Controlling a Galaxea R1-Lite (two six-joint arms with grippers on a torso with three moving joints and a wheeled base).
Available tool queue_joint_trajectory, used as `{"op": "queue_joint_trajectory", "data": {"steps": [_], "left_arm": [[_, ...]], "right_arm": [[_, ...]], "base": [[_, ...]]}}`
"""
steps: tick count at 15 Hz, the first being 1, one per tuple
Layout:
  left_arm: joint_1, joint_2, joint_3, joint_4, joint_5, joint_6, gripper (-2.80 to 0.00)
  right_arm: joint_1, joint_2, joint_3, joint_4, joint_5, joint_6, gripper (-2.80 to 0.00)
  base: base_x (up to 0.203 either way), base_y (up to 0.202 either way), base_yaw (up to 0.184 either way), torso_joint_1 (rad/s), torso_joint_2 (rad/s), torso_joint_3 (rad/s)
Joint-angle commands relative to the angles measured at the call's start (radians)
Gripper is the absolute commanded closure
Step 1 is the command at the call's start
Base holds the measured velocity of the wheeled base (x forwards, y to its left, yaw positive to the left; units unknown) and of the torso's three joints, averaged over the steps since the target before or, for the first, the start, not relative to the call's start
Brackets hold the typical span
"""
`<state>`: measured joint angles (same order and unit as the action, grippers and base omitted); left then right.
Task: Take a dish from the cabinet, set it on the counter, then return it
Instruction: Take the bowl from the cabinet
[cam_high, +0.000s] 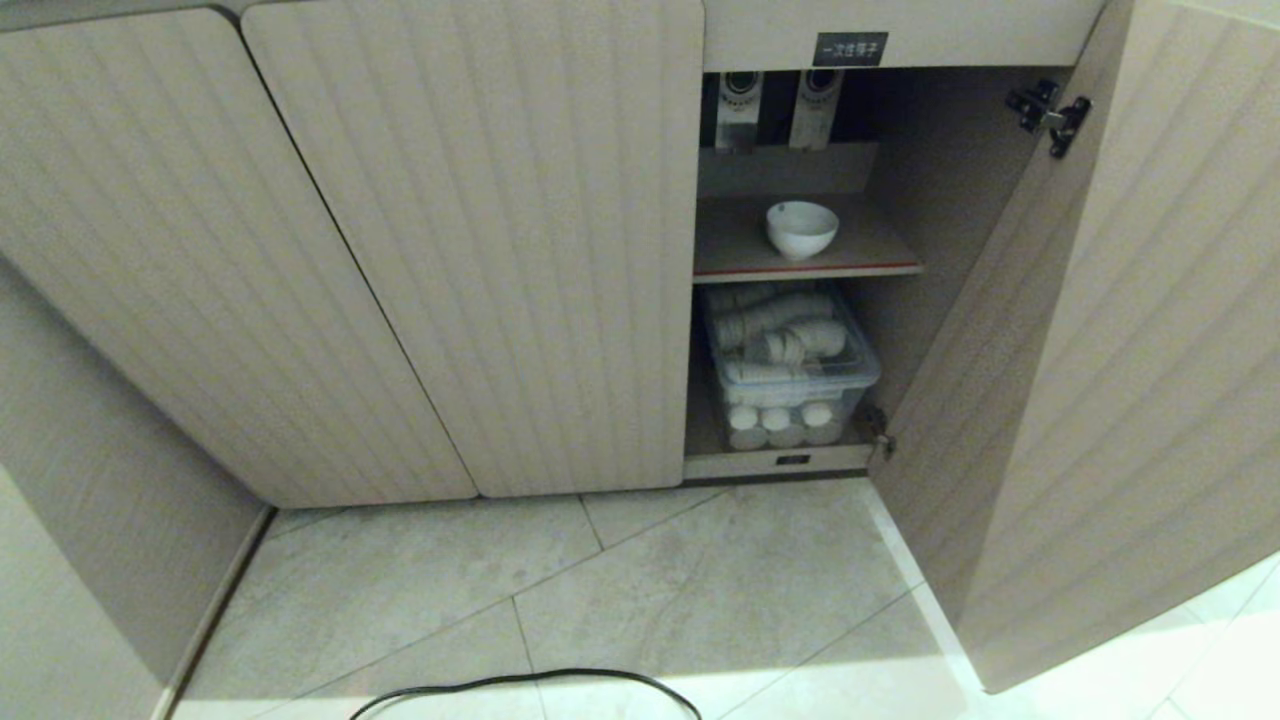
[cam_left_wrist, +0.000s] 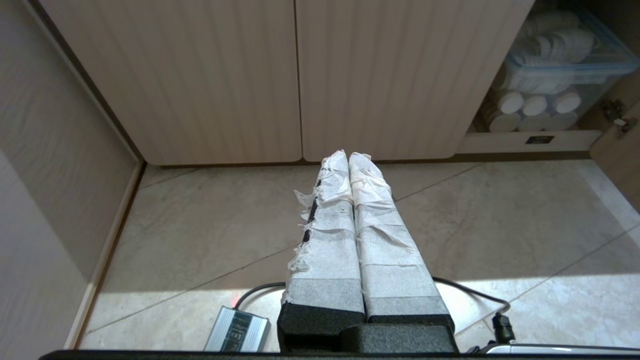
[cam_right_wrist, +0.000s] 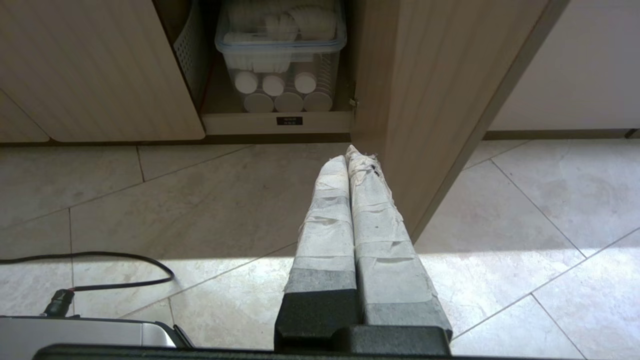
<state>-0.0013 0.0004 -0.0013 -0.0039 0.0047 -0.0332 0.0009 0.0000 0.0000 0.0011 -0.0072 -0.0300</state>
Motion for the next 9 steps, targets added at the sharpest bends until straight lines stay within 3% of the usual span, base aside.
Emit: {"op": "queue_joint_trajectory", "data": {"steps": [1,9], "left_arm": [[0.000,0.000,0.000,-0.001,0.000,-0.001,0.00],[0.000,0.000,0.001,-0.001,0.000,-0.001,0.00]], "right_arm": [[0.001,0.000,0.000,0.000,0.000,0.001,0.00],[-0.001,0.000,0.000,0.000,0.001,-0.002,0.00]], "base": [[0.000,0.000,0.000,0.000,0.00,0.000],[0.000,0.000,0.000,0.000,0.00,0.000]]}}
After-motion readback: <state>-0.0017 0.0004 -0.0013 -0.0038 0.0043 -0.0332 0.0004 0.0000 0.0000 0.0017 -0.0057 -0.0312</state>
